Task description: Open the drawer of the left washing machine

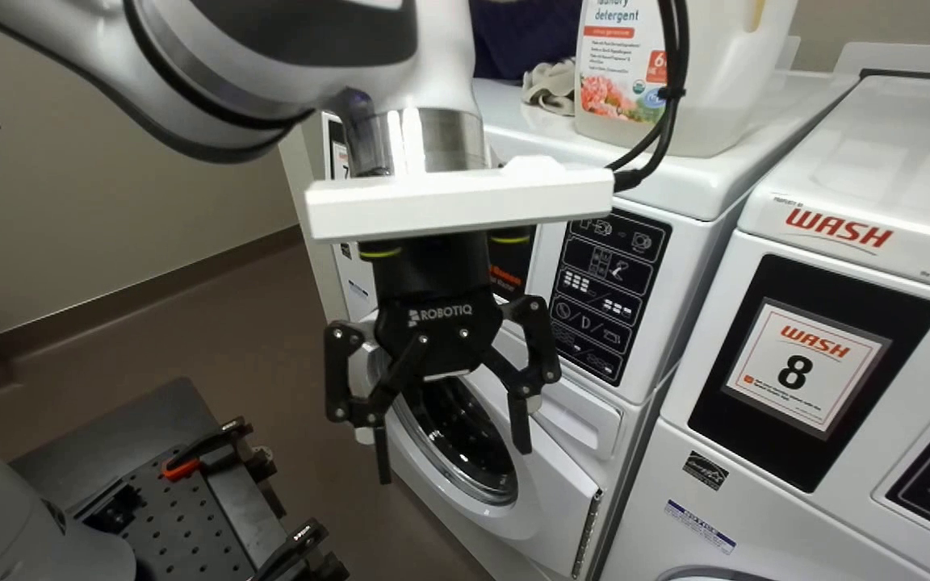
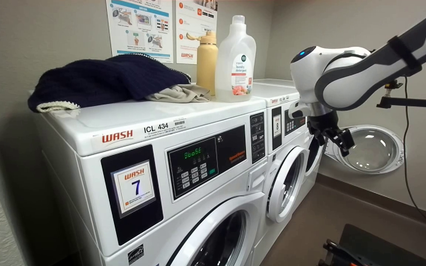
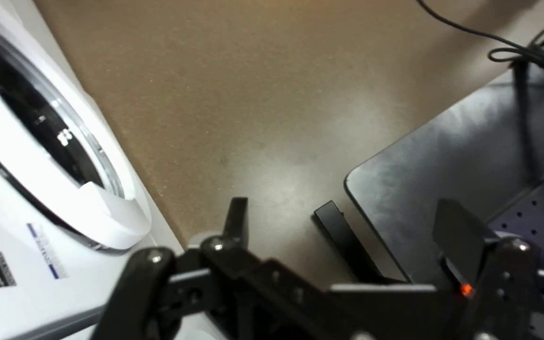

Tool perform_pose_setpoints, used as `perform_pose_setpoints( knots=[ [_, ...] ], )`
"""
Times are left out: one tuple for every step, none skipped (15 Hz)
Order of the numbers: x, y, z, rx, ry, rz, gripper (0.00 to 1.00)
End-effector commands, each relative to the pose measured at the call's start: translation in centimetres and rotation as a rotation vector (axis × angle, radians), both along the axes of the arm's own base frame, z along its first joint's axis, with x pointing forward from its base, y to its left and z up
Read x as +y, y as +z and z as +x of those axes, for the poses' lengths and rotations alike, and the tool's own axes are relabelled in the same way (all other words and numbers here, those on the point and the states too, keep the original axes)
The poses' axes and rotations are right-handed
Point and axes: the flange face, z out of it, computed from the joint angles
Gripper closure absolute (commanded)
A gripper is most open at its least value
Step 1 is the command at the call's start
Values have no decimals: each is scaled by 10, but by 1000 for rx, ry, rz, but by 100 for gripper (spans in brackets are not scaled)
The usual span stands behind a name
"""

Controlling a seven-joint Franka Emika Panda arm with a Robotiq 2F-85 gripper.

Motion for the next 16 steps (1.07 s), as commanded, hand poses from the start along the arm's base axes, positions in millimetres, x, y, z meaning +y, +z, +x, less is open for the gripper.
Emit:
perform_pose_setpoints(
  knots=[
    [1,-30,25,13,198,-37,0],
    [2,-38,32,-2,242,-44,0],
    [4,-42,37,-24,282,-52,0],
    [6,-44,42,-49,315,-56,0],
    [9,-44,45,-77,343,-57,0],
    [12,-41,47,-120,364,-52,0],
    [15,-35,45,-165,380,-46,0],
    [18,-30,43,-208,393,-37,0],
    [20,-27,42,-241,406,-31,0],
    [23,-24,40,-269,416,-21,0],
    [27,-24,36,-301,429,-5,0],
    [30,-24,32,-322,438,8,0],
    [34,-25,29,-343,438,32,0],
    [36,-26,23,-354,420,43,0],
    [37,-24,17,-349,371,48,0],
    [32,-32,34,-323,393,33,0]
  ],
)
